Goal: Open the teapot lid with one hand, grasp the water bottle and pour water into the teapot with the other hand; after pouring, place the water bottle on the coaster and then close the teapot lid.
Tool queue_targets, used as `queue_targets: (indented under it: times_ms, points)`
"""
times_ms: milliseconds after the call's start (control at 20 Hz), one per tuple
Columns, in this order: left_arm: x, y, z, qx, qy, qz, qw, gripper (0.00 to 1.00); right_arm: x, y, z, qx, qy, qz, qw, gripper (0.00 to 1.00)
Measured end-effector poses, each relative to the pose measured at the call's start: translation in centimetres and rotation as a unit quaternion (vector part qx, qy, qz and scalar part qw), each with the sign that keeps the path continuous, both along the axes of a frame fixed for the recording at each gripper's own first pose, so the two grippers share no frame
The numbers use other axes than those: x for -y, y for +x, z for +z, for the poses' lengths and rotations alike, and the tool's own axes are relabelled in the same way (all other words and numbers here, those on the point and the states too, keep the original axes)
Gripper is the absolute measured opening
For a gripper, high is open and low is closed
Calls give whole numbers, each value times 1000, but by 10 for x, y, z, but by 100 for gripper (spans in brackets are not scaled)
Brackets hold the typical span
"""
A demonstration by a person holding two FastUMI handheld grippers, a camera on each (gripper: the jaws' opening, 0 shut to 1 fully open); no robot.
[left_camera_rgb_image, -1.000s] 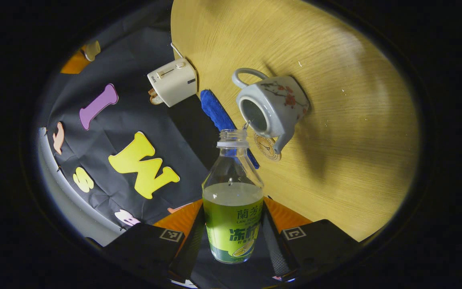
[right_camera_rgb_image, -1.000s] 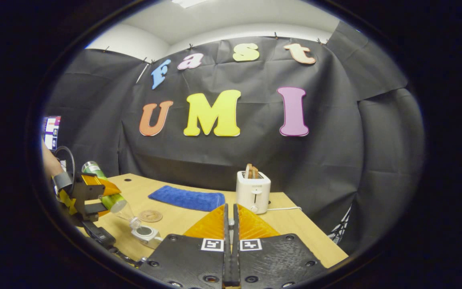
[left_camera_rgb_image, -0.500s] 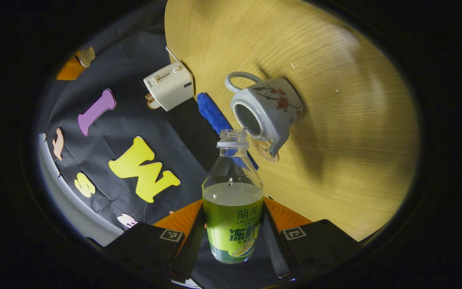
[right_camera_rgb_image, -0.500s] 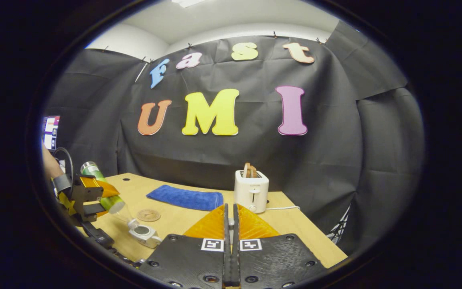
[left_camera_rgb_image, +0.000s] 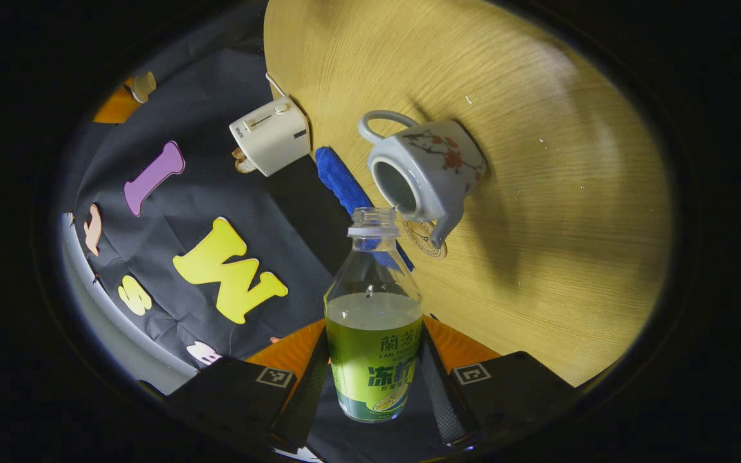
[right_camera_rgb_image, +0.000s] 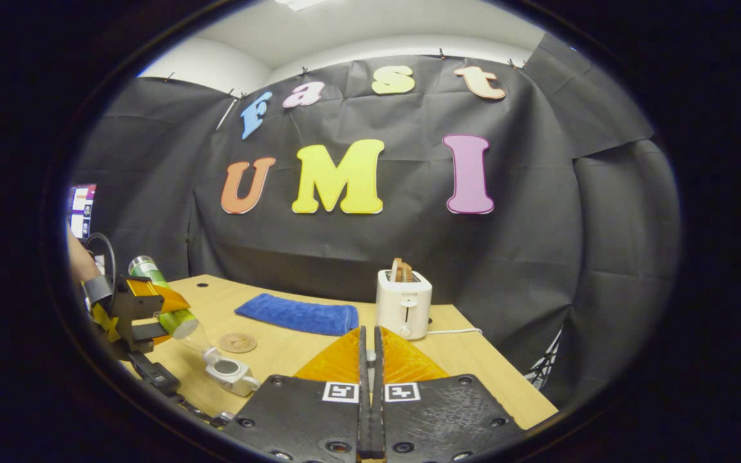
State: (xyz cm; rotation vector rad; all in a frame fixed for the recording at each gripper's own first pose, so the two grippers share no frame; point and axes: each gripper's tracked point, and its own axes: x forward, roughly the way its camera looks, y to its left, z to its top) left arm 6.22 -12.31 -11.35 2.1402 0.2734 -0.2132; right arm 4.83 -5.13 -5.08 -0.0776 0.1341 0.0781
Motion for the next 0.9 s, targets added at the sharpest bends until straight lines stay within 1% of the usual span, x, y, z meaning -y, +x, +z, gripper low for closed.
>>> queue_targets:
  times_ms: [150,300,400,450,500,550,650,750,800,850,900]
  points:
    - [-2,1,-3,0,-19,-2,1000,75,2,1,0,-1,-1,-2,1000,0]
    - [-4,6,-3,4,-50,0,999,75,-1,0,1,-2,6,0,1000,0]
    - [-6,3,-4,6,-100,2,995,75,-1,-2,3,-2,12,4,1000,0]
    - [-7,3,-4,6,-136,7,991,71,-1,-2,4,-1,16,5,1000,0]
    - [-8,2,-5,4,-177,15,984,71,-1,-2,5,0,19,4,1000,0]
    - [-8,3,-5,4,-217,23,976,75,0,-1,6,1,19,2,1000,0]
    - [-7,7,1,13,-290,28,957,75,1,-2,6,2,18,1,1000,0]
    - [-6,12,13,31,-360,30,932,74,-1,-2,5,1,17,1,1000,0]
    - [-6,15,19,39,-396,29,917,75,-3,-1,3,-1,16,2,1000,0]
    - [-4,19,29,50,-451,28,891,75,-3,0,2,-2,15,3,1000,0]
    - [-8,21,35,56,-492,33,868,74,-4,-1,0,-3,15,3,1000,0]
